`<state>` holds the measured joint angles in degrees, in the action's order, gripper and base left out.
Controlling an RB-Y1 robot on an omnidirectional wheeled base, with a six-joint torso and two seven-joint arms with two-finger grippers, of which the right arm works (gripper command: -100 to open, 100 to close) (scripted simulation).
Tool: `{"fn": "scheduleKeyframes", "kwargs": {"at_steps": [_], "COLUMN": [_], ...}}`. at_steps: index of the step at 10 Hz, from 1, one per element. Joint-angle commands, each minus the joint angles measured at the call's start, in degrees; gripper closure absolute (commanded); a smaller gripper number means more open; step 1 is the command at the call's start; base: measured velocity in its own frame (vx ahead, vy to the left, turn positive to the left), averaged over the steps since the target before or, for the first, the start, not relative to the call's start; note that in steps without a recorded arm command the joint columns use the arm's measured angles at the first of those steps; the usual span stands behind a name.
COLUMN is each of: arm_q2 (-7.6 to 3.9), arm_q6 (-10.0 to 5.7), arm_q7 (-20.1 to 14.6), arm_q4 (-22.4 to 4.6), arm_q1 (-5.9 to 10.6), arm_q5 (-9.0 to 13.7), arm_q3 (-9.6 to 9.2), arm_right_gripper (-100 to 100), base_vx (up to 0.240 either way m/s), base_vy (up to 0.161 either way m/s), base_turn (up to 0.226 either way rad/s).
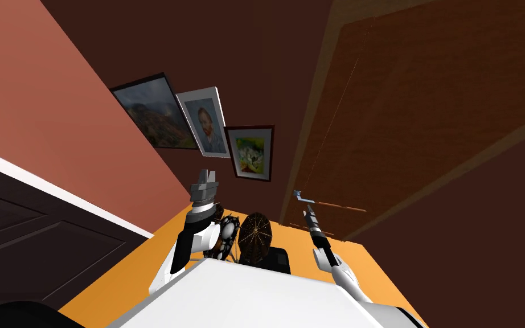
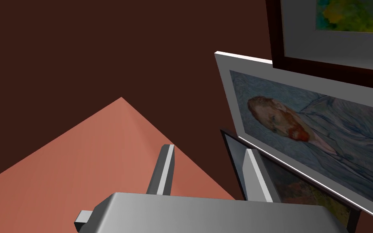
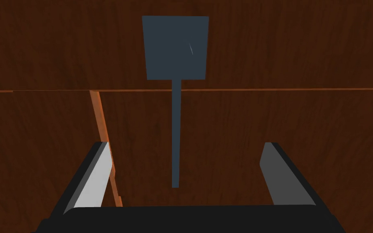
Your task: Pull the door open
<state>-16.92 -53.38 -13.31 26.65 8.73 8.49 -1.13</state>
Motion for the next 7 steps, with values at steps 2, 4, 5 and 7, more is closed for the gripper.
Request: {"fn": "scheduleKeyframes", "kwargs": {"at_steps": [2,4,5,7], "arm_q2": [-1.59,-2.53,-2.53,-2.46], "arm_q6": [-1.13,-1.82,-1.82,-1.55], "arm_q7": [-1.2,-1.9,-1.9,-1.8], "arm_q4": [-0.6,-1.0,-0.9,-0.7], "arm_q1": [-1.16,-1.88,-1.88,-2.01], "arm_q5": [0.7,1.2,1.2,1.2], "arm_q3": [0.95,1.51,1.51,1.5], "arm_right_gripper": [-100,-100,-100,-100], "base_vx": [0.225,0.198,0.121,0.026], "base_vy": [0.015,0.007,-0.005,-0.004], "base_turn": [0.129,0.118,0.013,-0.004]}}
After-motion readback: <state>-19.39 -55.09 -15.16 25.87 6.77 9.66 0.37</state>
